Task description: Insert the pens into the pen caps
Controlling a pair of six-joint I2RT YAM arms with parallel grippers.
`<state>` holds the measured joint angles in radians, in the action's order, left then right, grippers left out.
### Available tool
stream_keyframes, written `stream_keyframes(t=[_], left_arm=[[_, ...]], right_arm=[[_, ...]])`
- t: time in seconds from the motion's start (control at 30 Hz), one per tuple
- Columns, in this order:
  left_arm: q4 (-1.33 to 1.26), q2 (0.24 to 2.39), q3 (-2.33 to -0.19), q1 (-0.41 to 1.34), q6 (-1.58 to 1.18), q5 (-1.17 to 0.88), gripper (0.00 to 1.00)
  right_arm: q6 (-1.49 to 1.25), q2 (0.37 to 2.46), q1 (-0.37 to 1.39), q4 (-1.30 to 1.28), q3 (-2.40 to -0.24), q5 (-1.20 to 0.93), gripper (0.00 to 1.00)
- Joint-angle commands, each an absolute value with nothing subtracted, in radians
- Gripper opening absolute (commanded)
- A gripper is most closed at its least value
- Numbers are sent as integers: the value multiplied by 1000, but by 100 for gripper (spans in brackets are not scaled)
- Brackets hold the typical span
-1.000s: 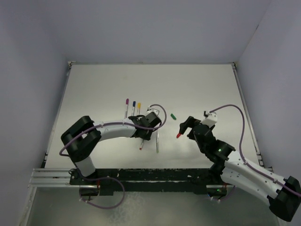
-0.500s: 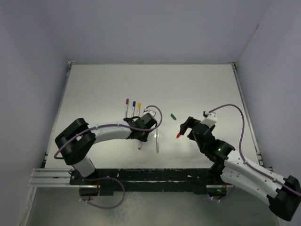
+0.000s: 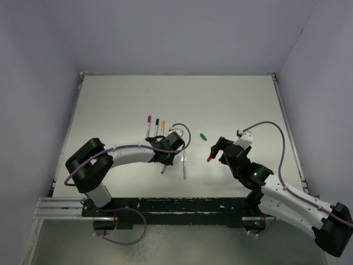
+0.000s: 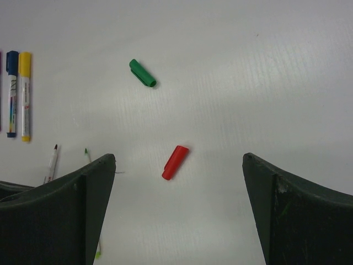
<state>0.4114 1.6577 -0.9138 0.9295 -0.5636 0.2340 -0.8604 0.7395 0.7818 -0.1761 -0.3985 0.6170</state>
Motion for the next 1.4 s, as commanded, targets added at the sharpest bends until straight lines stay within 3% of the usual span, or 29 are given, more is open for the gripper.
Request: stream_keyframes(t=[0.0, 0.13, 0.37, 0.53, 0.93, 1.37], left_arm=[[476, 1778, -869, 924, -574, 140, 0], [473, 1818, -871, 925, -572, 140, 0], [462, 1814, -862, 925, -554, 151, 0], [483, 1695, -862, 924, -557, 178, 0], [522, 1342, -823, 932, -557, 222, 0], [480, 1290, -802, 948, -499, 183, 0]], right_arm=[[-868, 723, 782, -187, -445, 667, 98], [-892, 723, 781, -229, -445, 677, 94], [-926, 827, 782, -326, -496, 690, 67], [-917, 931, 782, -298, -524, 641, 56], [-981, 1178, 781, -229, -588, 545, 54], [-1059, 1299, 782, -213, -634, 539, 50]])
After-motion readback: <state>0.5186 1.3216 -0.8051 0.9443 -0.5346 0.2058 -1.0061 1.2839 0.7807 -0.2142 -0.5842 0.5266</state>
